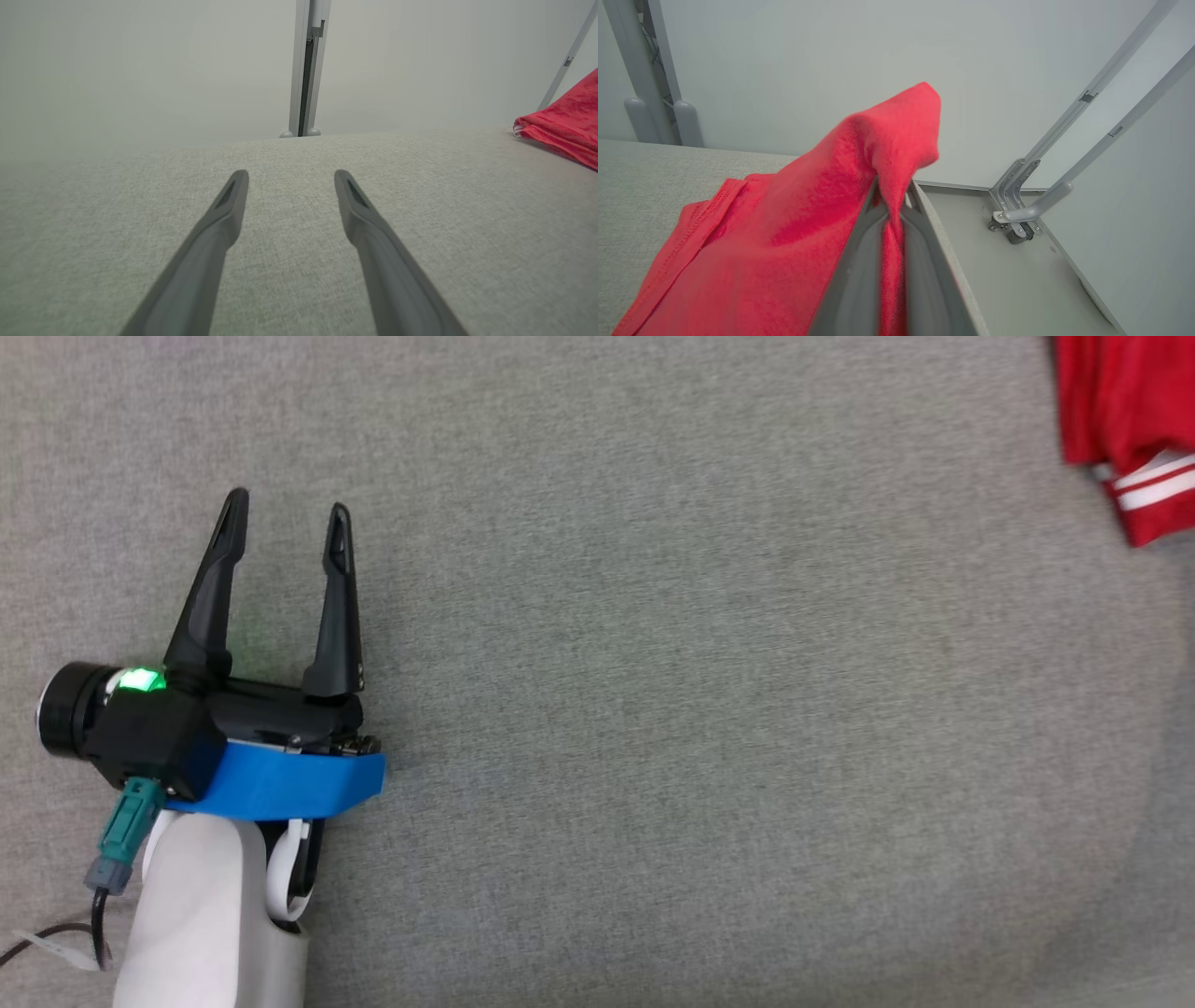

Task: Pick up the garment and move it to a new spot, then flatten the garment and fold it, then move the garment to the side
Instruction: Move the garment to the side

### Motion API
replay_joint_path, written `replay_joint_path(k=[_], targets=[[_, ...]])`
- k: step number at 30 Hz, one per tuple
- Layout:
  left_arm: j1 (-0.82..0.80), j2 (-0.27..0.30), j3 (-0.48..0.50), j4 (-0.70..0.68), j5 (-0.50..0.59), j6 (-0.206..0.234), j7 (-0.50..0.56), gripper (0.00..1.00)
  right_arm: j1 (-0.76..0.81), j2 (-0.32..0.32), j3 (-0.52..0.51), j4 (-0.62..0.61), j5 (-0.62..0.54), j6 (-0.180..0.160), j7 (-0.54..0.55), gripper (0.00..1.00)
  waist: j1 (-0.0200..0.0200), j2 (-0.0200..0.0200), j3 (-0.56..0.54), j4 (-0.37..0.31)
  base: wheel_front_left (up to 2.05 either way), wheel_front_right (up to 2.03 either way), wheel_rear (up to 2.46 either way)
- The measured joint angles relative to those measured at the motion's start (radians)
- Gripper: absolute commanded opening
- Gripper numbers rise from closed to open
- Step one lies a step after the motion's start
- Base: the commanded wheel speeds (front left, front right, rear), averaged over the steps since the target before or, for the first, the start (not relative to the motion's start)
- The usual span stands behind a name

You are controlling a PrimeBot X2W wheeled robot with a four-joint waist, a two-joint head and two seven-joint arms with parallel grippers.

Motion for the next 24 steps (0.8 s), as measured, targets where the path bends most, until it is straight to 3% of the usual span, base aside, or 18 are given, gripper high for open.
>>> replay_joint_path(k=[7, 8, 9, 10, 18, 24], targets=[[-0.042, -0.002, -0.015, -0.018, 0.0, -0.006, -0.003, 1.0, -0.075, -0.099, -0.038, 0.097, -0.015, 0.0, 0.022, 0.0, 0.0, 0.0, 0.06, 0.039, 0.0, 0.0, 0.0], [-0.046, -0.002, -0.016, -0.02, 0.0, -0.006, -0.003, 1.0, -0.082, -0.106, -0.038, 0.112, -0.026, 0.0, 0.022, 0.14, 0.0, 0.0, 0.065, 0.043, 0.0, 0.0, 0.0], [-0.048, -0.002, -0.017, -0.022, 0.0, -0.006, -0.003, 1.0, -0.088, -0.109, -0.038, 0.124, -0.034, 0.0, 0.016, 0.46, 0.0, 0.0, 0.069, 0.046, 0.0, 0.0, 0.0], [-0.05, -0.003, -0.017, -0.024, 0.0, -0.006, -0.003, 1.0, -0.096, -0.109, -0.038, 0.134, -0.039, 0.0, 0.006, 1.0, 0.0, 0.0, 0.073, 0.048, 0.0, 0.0, 0.0], [-0.048, -0.003, -0.011, -0.014, 0.0, -0.001, -0.003, 1.0, -0.128, -0.096, -0.061, 0.194, -0.121, 0.0, -0.098, 1.0, 0.0, 0.0, 0.052, 0.042, 0.0, 0.0, 0.0], [-0.006, -0.002, 0.007, 0.003, -0.016, 0.002, -0.002, 1.0, -0.073, 0.008, -0.08, 0.17, -0.137, 0.0, -0.188, 1.0, 0.0, 0.0, -0.008, 0.04, 0.0, 0.0, 0.0]])
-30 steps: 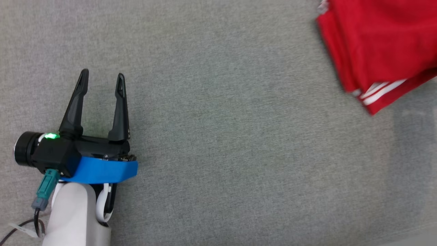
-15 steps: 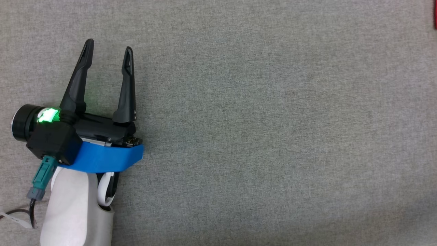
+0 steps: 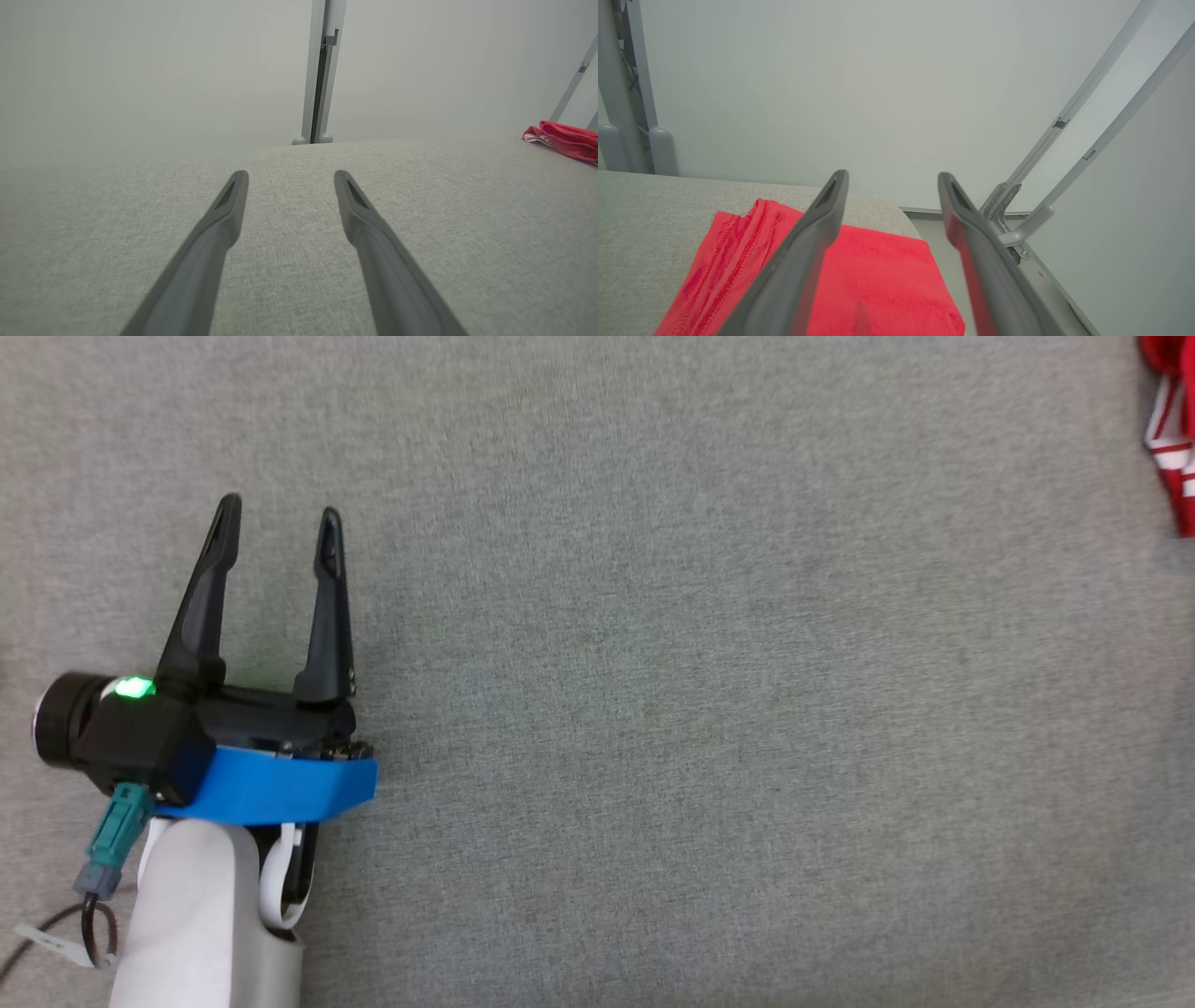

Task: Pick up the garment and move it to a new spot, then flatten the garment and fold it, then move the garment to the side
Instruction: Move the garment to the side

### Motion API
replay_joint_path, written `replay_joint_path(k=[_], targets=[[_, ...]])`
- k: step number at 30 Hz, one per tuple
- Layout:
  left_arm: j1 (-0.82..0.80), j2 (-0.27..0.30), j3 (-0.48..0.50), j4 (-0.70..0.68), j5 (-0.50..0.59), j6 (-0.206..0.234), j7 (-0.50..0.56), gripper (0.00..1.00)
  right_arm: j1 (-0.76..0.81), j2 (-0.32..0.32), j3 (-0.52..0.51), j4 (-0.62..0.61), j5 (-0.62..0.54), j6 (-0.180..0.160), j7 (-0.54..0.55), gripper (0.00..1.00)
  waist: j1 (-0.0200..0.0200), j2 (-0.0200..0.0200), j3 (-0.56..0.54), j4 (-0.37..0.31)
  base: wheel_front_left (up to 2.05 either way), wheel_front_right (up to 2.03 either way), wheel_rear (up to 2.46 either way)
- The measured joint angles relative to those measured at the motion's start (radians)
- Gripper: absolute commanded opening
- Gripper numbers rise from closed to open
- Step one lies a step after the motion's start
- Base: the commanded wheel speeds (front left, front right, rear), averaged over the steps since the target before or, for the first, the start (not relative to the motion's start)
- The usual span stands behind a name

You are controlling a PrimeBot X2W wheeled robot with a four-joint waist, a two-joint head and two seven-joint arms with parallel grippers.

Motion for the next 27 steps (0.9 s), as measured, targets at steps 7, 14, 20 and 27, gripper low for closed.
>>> replay_joint_path(k=[7, 14, 20, 27], targets=[[0.071, -0.001, 0.029, 0.022, -0.01, 0.008, 0.0, 1.0, 0.116, 0.155, 0.045, -0.121, -0.021, 0.0, -0.042, 1.0, 0.0, 0.0, -0.11, 0.001, 0.0, 0.0, 0.0], [0.144, -0.002, 0.049, 0.041, -0.029, 0.018, 0.0, 1.0, 0.272, 0.291, 0.11, -0.258, -0.017, 0.0, -0.048, 1.0, -0.0001, 0.0, -0.226, 0.018, 0.0, 0.0, 0.0], [0.201, -0.002, 0.047, 0.062, -0.047, 0.025, 0.0, 1.0, 0.442, 0.381, 0.156, -0.372, 0.004, 0.0, -0.051, 1.0, -0.0002, 0.0, -0.312, 0.036, 0.0, 0.0, 0.0], [0.26, -0.002, 0.041, 0.076, -0.064, 0.04, 0.0, 1.0, 0.641, 0.471, 0.162, -0.476, 0.049, 0.0, -0.051, 1.0, -0.0003, 0.0, -0.393, 0.048, 0.0, 0.0, 0.0]])
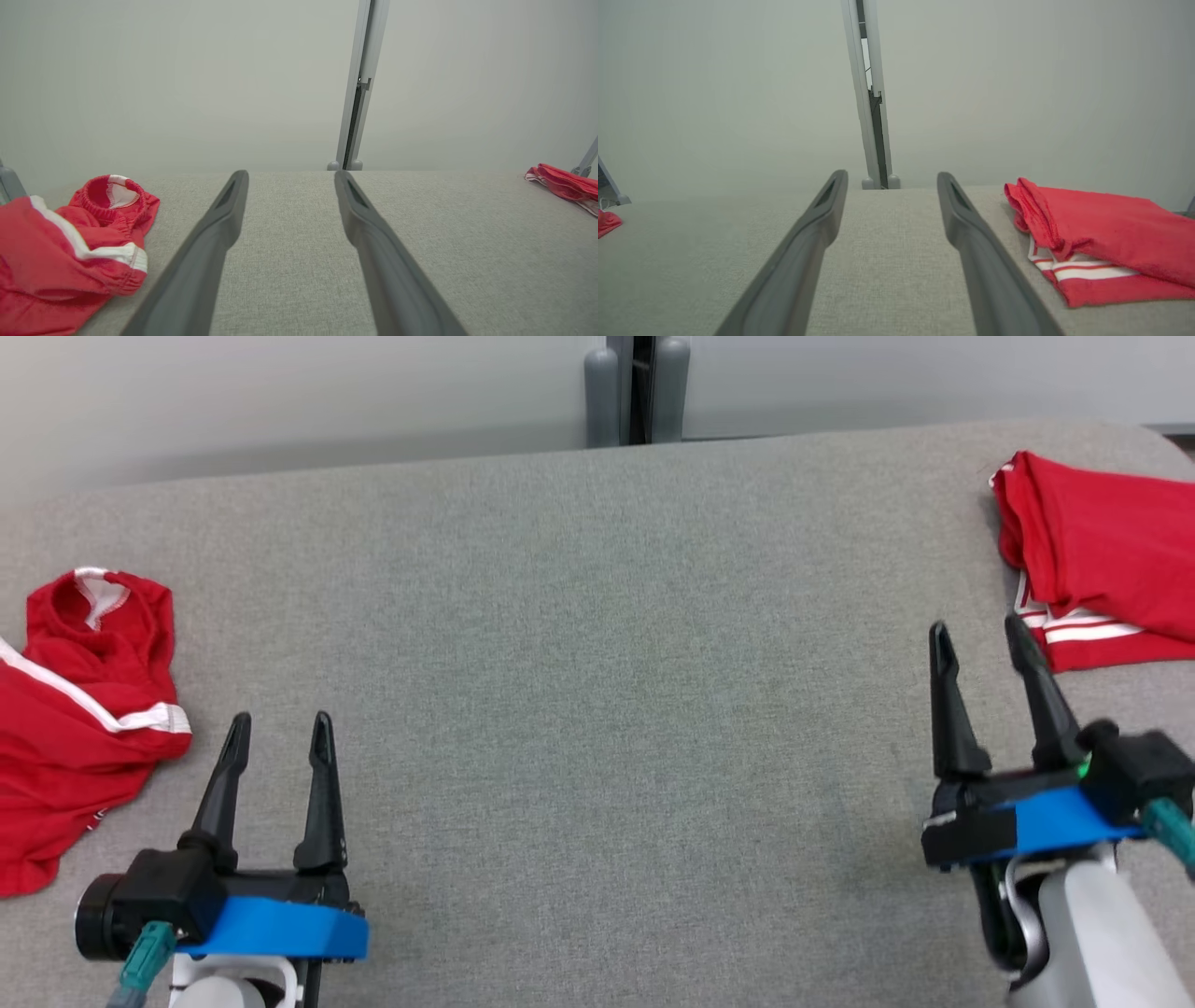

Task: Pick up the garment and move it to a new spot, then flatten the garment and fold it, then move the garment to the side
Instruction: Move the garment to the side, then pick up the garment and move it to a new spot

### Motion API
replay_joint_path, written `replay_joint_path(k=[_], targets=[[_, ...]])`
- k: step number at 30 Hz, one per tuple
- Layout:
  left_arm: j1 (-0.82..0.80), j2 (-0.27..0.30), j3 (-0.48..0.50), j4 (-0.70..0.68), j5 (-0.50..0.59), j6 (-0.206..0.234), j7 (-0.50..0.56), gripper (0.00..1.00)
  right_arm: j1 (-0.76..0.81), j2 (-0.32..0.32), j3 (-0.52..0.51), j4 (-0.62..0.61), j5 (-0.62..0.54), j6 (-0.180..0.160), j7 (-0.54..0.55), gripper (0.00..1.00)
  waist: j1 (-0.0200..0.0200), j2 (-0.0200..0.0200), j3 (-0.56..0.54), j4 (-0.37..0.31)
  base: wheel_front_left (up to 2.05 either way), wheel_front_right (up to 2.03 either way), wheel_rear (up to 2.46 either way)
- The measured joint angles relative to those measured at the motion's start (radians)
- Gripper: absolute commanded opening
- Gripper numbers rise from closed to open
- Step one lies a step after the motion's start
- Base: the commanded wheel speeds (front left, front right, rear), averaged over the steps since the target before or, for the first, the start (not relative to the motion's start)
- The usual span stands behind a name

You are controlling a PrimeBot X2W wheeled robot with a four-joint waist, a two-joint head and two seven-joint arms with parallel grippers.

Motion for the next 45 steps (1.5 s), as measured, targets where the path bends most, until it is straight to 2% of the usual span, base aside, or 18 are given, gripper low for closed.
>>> replay_joint_path(k=[7, 11, 26, 35, 45], targets=[[0.068, 0.0, 0.02, 0.008, 0.0, 0.003, 0.0, 1.0, 0.151, 0.053, -0.001, -0.082, 0.019, 0.0, 0.0, 1.0, 0.0, 0.0, -0.063, -0.008, 0.0, 0.0, 0.0], [0.091, 0.0, 0.021, 0.016, 0.0, 0.01, 0.0, 1.0, 0.199, 0.066, -0.005, -0.089, 0.021, 0.0, 0.0, 1.0, -0.0001, 0.0, -0.088, -0.014, 0.0, 0.0, 0.0], [0.104, 0.0, 0.026, 0.024, -0.003, 0.021, 0.0, 1.0, 0.246, 0.084, -0.006, -0.111, 0.0, 0.0, 0.0, 1.0, 0.0001, 0.0, -0.106, 0.01, 0.0, 0.0, 0.0], [0.092, 0.0, 0.049, 0.01, -0.003, 0.032, 0.0, 1.0, 0.245, 0.086, 0.028, -0.127, -0.01, 0.0, 0.0, 1.0, 0.0003, 0.0, -0.09, 0.095, 0.0, 0.0, 0.0], [0.091, 0.0, 0.075, 0.001, -0.017, 0.048, 0.0, 1.0, 0.229, 0.073, 0.056, -0.114, -0.019, 0.0, 0.0, 1.0, 0.0003, 0.0, -0.069, 0.253, 0.0, 0.0, 0.0]])
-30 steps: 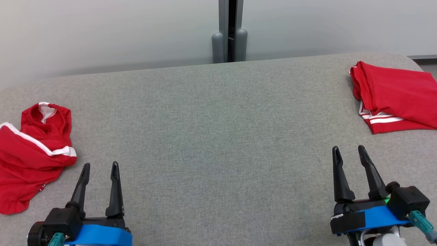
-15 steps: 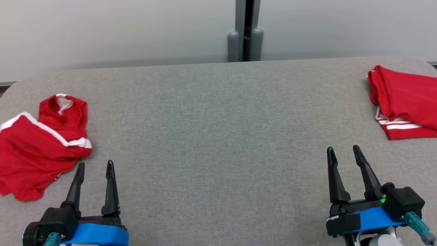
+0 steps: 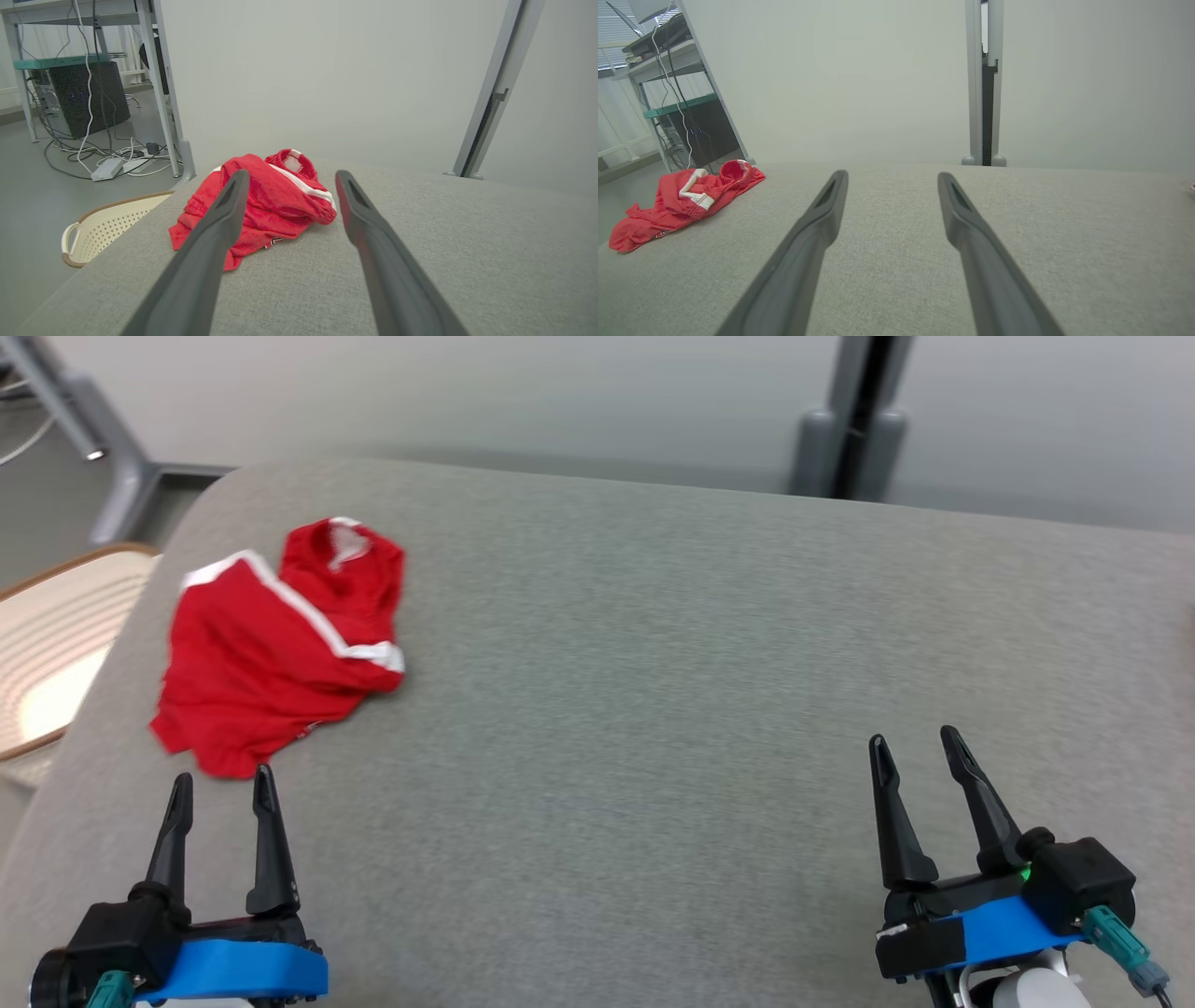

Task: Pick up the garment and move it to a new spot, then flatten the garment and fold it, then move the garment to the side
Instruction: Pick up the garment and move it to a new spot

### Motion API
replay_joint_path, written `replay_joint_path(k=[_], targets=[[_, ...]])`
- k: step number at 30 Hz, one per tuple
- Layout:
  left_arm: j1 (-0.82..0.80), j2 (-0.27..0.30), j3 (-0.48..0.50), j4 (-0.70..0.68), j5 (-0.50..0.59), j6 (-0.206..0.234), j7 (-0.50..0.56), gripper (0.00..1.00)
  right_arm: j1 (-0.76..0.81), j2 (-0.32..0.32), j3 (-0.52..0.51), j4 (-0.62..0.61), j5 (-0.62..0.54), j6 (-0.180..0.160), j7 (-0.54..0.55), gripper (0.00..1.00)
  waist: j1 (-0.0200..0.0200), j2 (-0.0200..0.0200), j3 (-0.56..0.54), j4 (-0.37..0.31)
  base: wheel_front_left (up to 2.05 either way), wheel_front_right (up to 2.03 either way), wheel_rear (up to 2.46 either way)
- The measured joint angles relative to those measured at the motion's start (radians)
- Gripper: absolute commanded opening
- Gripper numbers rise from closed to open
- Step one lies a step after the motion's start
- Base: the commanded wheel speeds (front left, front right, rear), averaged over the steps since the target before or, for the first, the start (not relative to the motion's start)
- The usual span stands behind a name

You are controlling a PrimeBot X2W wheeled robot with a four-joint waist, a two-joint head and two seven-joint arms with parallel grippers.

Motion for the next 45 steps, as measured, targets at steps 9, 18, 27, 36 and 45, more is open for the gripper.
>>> replay_joint_path(k=[9, 18, 27, 36, 45], targets=[[0.016, 0.001, 0.019, -0.011, -0.013, 0.014, 0.0, 1.0, -0.007, -0.011, 0.017, 0.012, -0.002, 0.0, 0.0, 1.0, 0.0, 0.0, 0.013, 0.149, 0.0, 0.0, 0.0], [0.032, 0.0, 0.026, -0.016, -0.025, 0.019, 0.0, 1.0, -0.012, -0.017, 0.025, 0.019, -0.004, 0.0, 0.0, 1.0, 0.0, -0.0001, 0.021, 0.213, 0.0, 0.0, 0.0], [-0.096, 0.004, 0.056, 0.005, -0.034, -0.004, 0.0, 1.0, -0.025, -0.03, 0.002, -0.004, -0.021, 0.0, 0.012, 1.0, 0.0, 0.0, 0.048, 0.185, 0.0, 0.0, 0.0], [-0.428, 0.081, 0.106, 0.113, -0.025, -0.04, 0.0, 1.0, -0.085, -0.084, -0.062, -0.111, -0.066, 0.0, 0.059, 1.0, 0.0, 0.0, 0.148, 0.123, 0.0, 0.0, 0.0], [-0.68, 0.185, 0.14, 0.38, -0.044, -0.065, 0.0, 1.0, -0.109, -0.122, -0.138, -0.232, -0.096, 0.0, 0.098, 1.0, 0.0002, 0.0, 0.275, 0.038, 0.0, 0.0, 0.0]])
